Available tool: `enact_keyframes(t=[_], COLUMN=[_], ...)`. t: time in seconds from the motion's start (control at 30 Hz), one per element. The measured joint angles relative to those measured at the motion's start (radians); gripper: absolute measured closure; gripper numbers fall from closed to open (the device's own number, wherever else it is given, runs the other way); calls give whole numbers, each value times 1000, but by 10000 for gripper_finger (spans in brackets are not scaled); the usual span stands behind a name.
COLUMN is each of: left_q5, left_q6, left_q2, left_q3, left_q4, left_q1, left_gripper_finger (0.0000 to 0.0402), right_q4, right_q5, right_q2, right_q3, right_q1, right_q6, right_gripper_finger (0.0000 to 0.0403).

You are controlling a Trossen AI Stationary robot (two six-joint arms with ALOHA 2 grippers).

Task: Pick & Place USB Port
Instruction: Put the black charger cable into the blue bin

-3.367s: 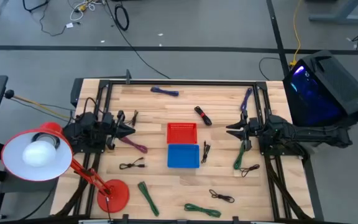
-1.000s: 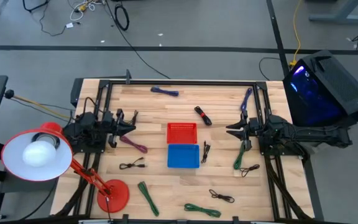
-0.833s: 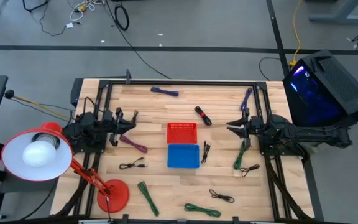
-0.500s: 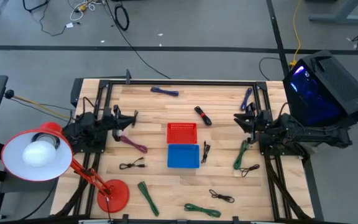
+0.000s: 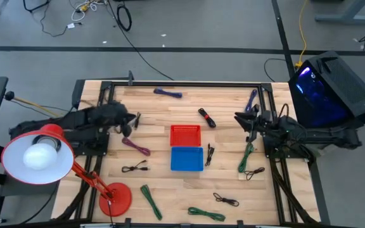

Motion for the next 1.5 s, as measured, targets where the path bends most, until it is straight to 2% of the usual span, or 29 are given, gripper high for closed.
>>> enact_keyframes(t=[0.1, 0.23, 0.4, 0.53, 0.67, 0.97, 1.13, 1.23, 1.4, 1.5], left_q5=[-13, -16, -9, -1, 19, 144, 144, 144, 143, 127], left_q6=[-1, 18, 40, 27, 26, 19, -19, -35, -36, -28], left_q2=[171, 378, 573, 679, 751, 803, 843, 878, 904, 904], left_q3=[70, 118, 155, 166, 166, 166, 161, 166, 166, 176], left_q4=[-65, -69, -78, -86, -84, -36, -33, -41, -49, -58], left_q1=[33, 74, 149, 200, 244, 267, 267, 266, 266, 250], left_gripper_finger=[346, 287, 219, 193, 189, 193, 204, 243, 374, 381], right_q4=[7, 45, 92, 95, 98, 101, 100, 100, 100, 99], right_q5=[-46, -134, -205, -208, -209, -207, -207, -207, -207, -206], right_q2=[37, 84, 121, 137, 145, 147, 147, 147, 147, 152], right_q3=[0, 0, 0, 0, 0, 0, 0, 0, 0, 0], right_q1=[0, 0, 1, 1, 1, 1, 1, 1, 1, 1], right_q6=[17, 17, 35, 38, 35, 16, 16, 16, 16, 16], right_gripper_finger=[308, 308, 308, 308, 308, 308, 308, 308, 308, 308])
